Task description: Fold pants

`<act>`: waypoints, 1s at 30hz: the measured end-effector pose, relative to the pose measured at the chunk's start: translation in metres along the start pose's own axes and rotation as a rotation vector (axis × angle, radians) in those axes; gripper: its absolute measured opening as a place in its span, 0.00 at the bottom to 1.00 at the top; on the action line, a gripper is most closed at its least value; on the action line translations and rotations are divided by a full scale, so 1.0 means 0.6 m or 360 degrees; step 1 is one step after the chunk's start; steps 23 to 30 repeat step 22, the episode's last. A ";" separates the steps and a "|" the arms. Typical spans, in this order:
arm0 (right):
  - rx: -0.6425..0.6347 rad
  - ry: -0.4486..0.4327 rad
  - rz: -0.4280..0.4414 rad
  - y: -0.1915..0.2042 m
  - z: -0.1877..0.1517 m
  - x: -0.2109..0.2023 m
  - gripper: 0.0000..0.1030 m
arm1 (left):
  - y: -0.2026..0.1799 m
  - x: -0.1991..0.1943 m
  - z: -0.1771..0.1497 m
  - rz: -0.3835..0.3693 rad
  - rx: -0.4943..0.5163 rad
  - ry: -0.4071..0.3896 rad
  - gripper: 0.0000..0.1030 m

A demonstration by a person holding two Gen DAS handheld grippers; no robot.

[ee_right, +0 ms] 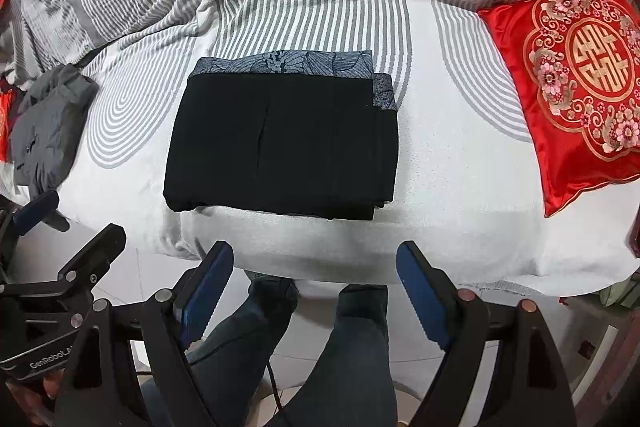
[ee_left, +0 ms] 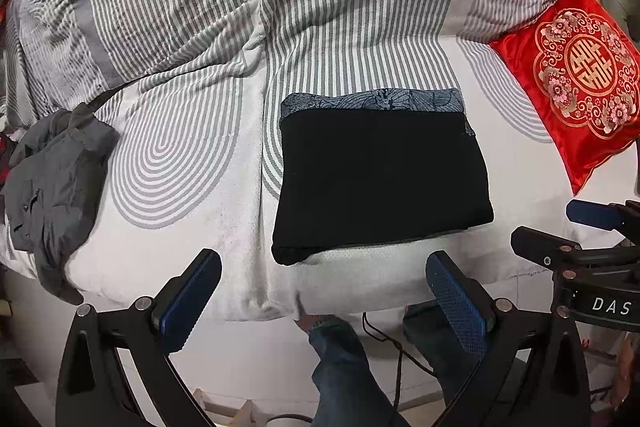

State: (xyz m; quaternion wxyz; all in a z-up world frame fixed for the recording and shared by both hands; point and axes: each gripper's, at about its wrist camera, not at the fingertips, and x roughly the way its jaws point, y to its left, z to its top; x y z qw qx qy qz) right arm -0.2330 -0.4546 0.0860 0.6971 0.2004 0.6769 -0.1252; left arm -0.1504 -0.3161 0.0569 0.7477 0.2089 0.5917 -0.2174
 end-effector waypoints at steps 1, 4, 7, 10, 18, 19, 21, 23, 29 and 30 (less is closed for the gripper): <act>-0.0002 0.0000 0.0000 0.001 0.000 0.000 0.84 | 0.000 0.000 0.000 -0.0001 -0.0003 0.0001 1.00; -0.0007 -0.0001 0.0000 0.002 0.001 -0.001 0.84 | 0.001 0.001 0.000 -0.0006 -0.0014 0.0004 1.00; -0.0006 -0.0001 -0.0001 0.003 0.001 -0.001 0.84 | 0.002 0.002 0.001 -0.0018 -0.0024 0.0006 1.00; -0.0006 -0.0001 -0.0001 0.003 0.001 -0.001 0.84 | 0.003 0.003 0.002 -0.0026 -0.0030 0.0006 1.00; -0.0021 0.0002 -0.0007 0.004 0.007 0.000 0.84 | 0.006 0.007 0.004 -0.0041 -0.0038 0.0005 1.00; -0.0023 0.0004 -0.0007 0.004 0.007 0.001 0.84 | 0.007 0.006 0.004 -0.0053 -0.0039 -0.0005 1.00; -0.0024 0.0008 -0.0007 0.004 0.008 0.002 0.84 | 0.005 0.005 0.005 -0.0067 -0.0036 -0.0014 1.00; -0.0024 0.0010 -0.0007 0.004 0.008 0.002 0.84 | 0.004 0.006 0.006 -0.0066 -0.0031 -0.0014 1.00; -0.0024 0.0010 -0.0007 0.004 0.008 0.002 0.84 | 0.004 0.006 0.006 -0.0066 -0.0031 -0.0014 1.00; -0.0024 0.0010 -0.0007 0.004 0.008 0.002 0.84 | 0.004 0.006 0.006 -0.0066 -0.0031 -0.0014 1.00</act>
